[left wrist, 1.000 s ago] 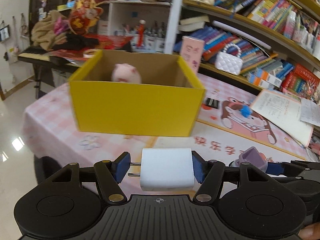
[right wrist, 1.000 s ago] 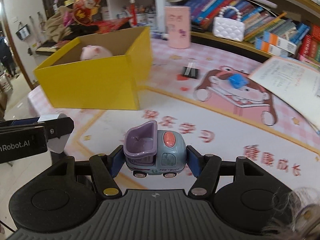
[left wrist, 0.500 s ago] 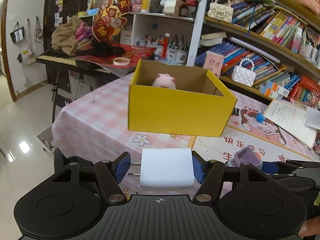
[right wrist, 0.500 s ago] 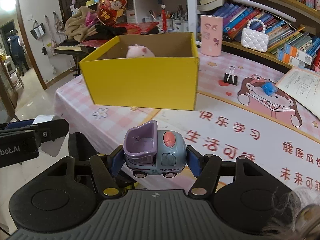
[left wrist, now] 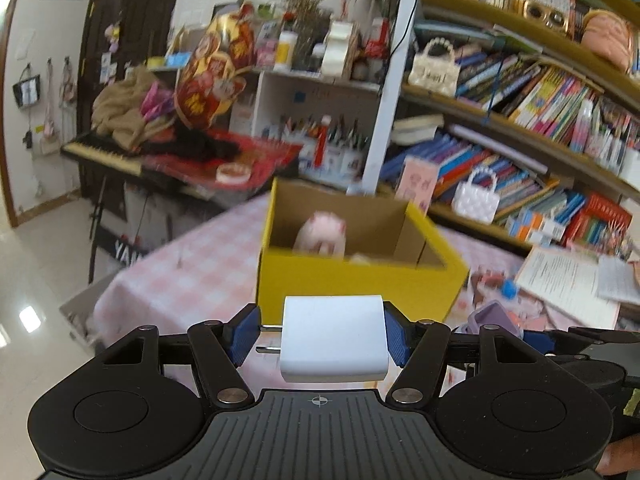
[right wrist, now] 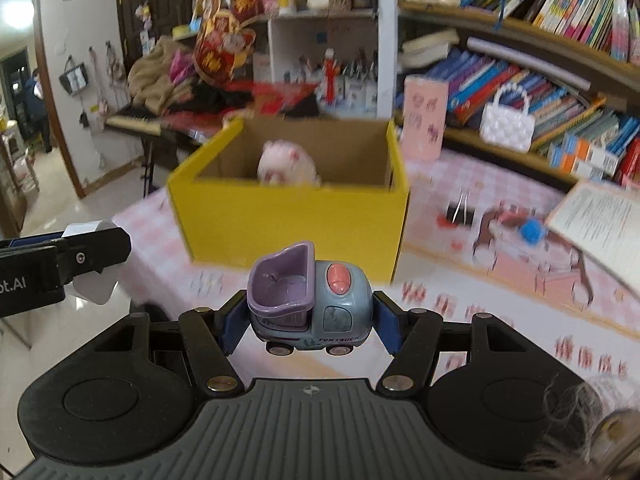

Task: Organize objects
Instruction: 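Lower the charger block and toy car into the box and open both tools, then withdraw both tools from the box toward the binder clip and blue item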

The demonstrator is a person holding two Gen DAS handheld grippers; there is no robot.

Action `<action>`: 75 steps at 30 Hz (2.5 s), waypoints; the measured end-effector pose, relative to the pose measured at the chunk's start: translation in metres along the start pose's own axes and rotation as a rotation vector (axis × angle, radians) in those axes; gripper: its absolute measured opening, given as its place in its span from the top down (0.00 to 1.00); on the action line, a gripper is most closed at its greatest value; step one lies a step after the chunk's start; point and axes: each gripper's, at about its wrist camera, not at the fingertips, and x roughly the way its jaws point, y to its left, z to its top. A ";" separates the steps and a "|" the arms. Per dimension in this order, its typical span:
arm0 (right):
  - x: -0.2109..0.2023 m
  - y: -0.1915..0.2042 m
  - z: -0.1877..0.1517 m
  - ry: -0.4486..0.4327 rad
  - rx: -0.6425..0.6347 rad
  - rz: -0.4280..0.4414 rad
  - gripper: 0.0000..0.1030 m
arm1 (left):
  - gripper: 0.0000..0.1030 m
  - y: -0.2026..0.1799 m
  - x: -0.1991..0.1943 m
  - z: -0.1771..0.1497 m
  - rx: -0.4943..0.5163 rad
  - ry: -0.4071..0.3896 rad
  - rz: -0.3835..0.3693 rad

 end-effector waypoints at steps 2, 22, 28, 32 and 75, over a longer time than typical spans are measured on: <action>0.004 -0.006 0.017 -0.037 -0.001 -0.006 0.40 | 0.38 -0.002 0.011 0.014 0.007 -0.021 0.001; 0.166 -0.023 0.112 0.068 -0.237 0.080 0.40 | 0.38 -0.010 0.162 0.074 -0.016 0.062 0.098; 0.197 -0.019 0.110 0.162 -0.295 0.117 0.40 | 0.38 -0.007 0.193 0.062 -0.018 0.158 0.116; 0.208 -0.018 0.111 0.201 -0.306 0.141 0.40 | 0.38 -0.011 0.202 0.057 0.021 0.178 0.129; 0.021 -0.034 0.021 -0.039 0.039 -0.086 0.30 | 0.15 -0.028 0.026 0.010 0.082 -0.016 0.107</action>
